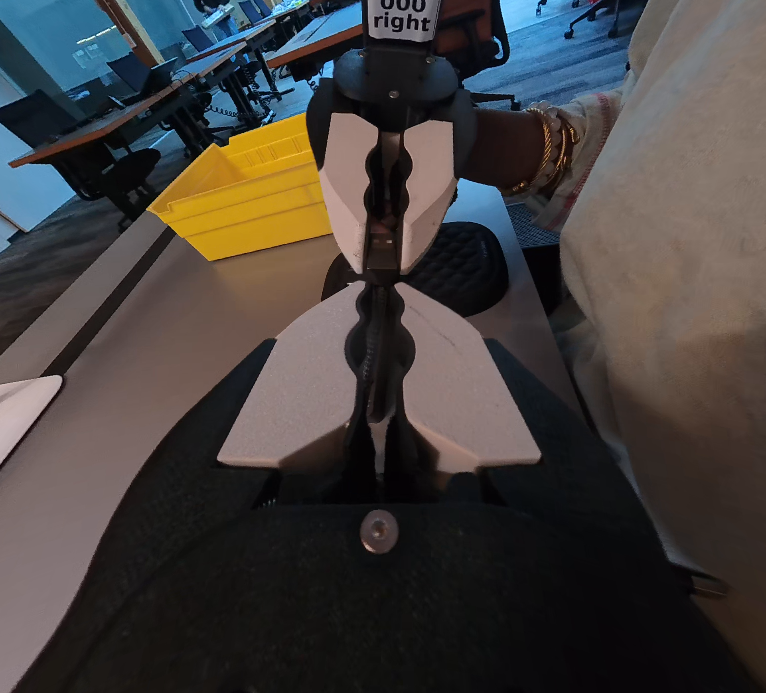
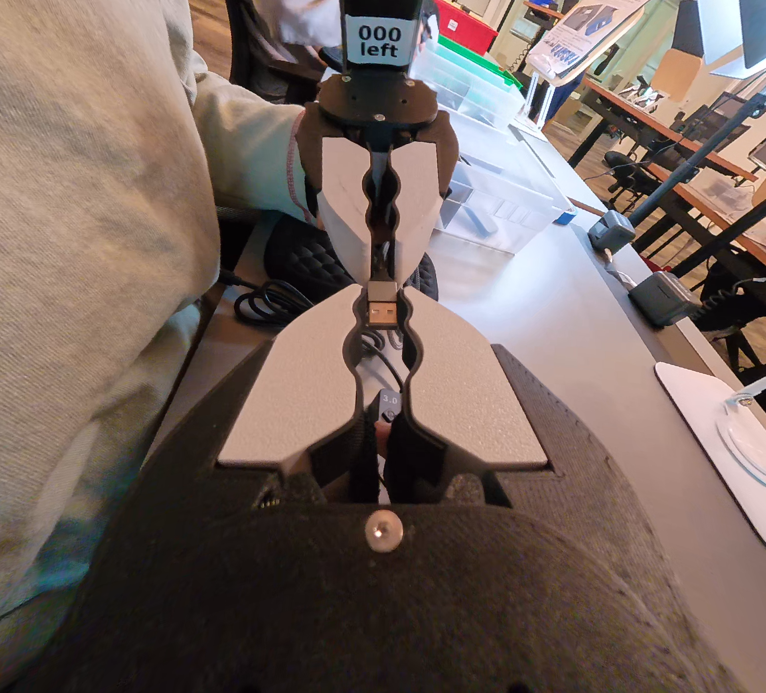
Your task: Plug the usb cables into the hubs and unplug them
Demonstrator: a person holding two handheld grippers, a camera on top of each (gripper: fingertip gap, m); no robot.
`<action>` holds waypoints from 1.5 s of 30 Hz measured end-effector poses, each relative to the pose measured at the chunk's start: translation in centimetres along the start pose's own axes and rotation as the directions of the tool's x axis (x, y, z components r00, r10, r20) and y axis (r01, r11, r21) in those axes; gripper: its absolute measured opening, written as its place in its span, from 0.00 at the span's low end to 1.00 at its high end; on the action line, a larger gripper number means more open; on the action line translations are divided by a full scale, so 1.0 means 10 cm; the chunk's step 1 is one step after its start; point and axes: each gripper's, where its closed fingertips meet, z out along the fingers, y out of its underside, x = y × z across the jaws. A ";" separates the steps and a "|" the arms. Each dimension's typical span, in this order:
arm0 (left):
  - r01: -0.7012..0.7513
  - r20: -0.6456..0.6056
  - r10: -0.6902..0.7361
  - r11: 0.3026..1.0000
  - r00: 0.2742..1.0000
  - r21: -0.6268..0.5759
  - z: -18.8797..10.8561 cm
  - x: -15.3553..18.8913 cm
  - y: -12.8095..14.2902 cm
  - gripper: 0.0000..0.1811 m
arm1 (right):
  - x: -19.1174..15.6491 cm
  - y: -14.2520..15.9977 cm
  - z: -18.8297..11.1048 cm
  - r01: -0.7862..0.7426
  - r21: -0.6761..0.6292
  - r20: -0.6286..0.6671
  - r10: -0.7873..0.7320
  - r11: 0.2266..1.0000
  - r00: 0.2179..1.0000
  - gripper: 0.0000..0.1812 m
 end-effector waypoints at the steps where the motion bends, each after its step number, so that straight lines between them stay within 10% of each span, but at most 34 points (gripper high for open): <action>1: 0.004 -0.006 -0.004 1.000 1.000 0.004 0.00 0.01 0.00 0.05 | -0.01 0.00 0.00 0.003 0.004 0.003 -0.003 1.000 1.000 0.07; 30: 0.082 -0.049 -0.078 0.994 0.996 0.079 0.01 0.04 -0.04 0.03 | -0.04 0.01 -0.04 -0.019 0.050 0.000 0.019 0.999 1.000 0.08; 39: 0.098 0.038 -0.097 0.995 0.995 -0.023 0.05 -0.12 0.25 0.03 | 0.18 0.99 -1.07 -0.230 -0.391 -0.262 0.132 0.891 0.956 0.32; 45: 0.146 0.055 -0.143 0.988 0.988 -0.047 0.05 -0.23 0.28 0.03 | 0.08 1.42 -1.11 -0.351 -0.467 -0.273 0.246 0.811 0.930 0.37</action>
